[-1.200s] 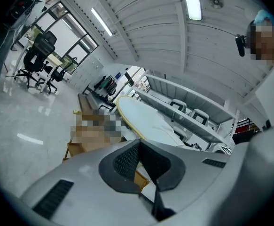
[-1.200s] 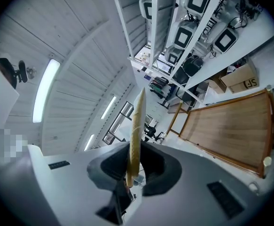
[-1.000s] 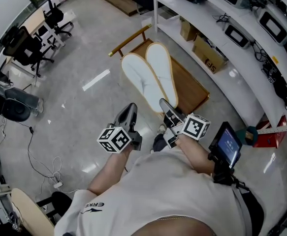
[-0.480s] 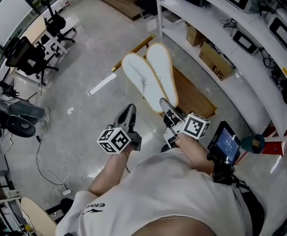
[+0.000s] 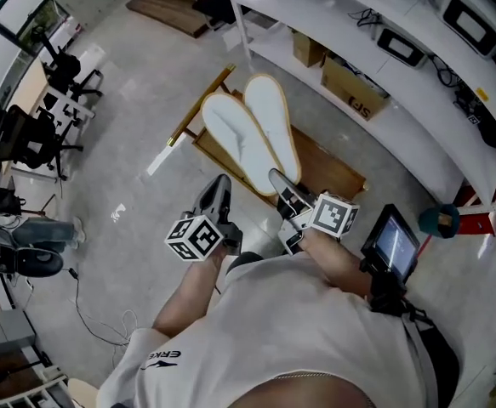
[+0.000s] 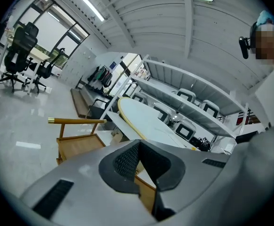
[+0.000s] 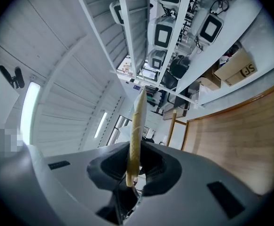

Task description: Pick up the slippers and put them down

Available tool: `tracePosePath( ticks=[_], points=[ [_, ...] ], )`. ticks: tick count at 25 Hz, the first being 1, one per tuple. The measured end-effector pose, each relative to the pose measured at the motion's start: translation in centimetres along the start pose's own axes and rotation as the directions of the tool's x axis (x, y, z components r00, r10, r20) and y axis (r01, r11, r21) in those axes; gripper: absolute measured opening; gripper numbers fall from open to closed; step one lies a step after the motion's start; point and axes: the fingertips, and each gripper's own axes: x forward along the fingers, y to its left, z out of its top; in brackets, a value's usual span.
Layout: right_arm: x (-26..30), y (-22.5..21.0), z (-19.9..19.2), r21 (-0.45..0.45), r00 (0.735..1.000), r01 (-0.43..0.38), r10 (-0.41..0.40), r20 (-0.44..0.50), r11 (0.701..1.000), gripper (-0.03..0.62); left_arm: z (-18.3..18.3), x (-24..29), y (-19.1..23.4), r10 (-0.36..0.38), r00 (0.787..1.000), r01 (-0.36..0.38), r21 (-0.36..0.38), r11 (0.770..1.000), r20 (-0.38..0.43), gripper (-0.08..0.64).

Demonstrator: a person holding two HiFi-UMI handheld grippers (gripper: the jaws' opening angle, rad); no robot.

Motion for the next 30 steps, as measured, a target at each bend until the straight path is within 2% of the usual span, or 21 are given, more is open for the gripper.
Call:
tracePosePath(
  ticks=[6, 10, 17, 22, 27, 30],
  points=[
    [1.6, -0.8, 1.7, -0.013, 0.992, 0.056, -0.054, 0.115, 0.998, 0.063, 0.8, 4.2, 0.9, -0.123, 0.989, 0.124, 0.009, 0.992, -0.085, 0.003],
    [2.8, -0.8, 1.8, 0.023, 0.968, 0.113, -0.115, 0.224, 0.993, 0.063, 2.2, 6.0, 1.8, -0.217, 0.962, 0.222, 0.016, 0.975, -0.165, 0.003],
    [3.4, -0.8, 0.5, 0.064, 0.887, 0.205, -0.214, 0.408, 0.977, 0.063, 3.5, 7.9, 3.5, -0.365, 0.89, 0.381, 0.006, 0.925, -0.274, 0.003],
    [3.0, -0.6, -1.6, 0.101, 0.82, 0.257, -0.272, 0.503, 0.961, 0.063, 2.7, 7.7, 4.1, -0.444, 0.825, 0.466, -0.023, 0.884, -0.349, 0.003],
    [2.4, -0.8, -4.5, 0.159, 0.75, 0.28, -0.319, 0.58, 0.947, 0.063, 1.1, 6.3, 4.6, -0.497, 0.757, 0.529, -0.048, 0.847, -0.423, 0.003],
    [1.7, -1.1, -6.7, 0.195, 0.719, 0.29, -0.348, 0.602, 0.937, 0.063, 0.1, 5.0, 5.0, -0.513, 0.728, 0.552, -0.054, 0.832, -0.456, 0.003]
  ],
)
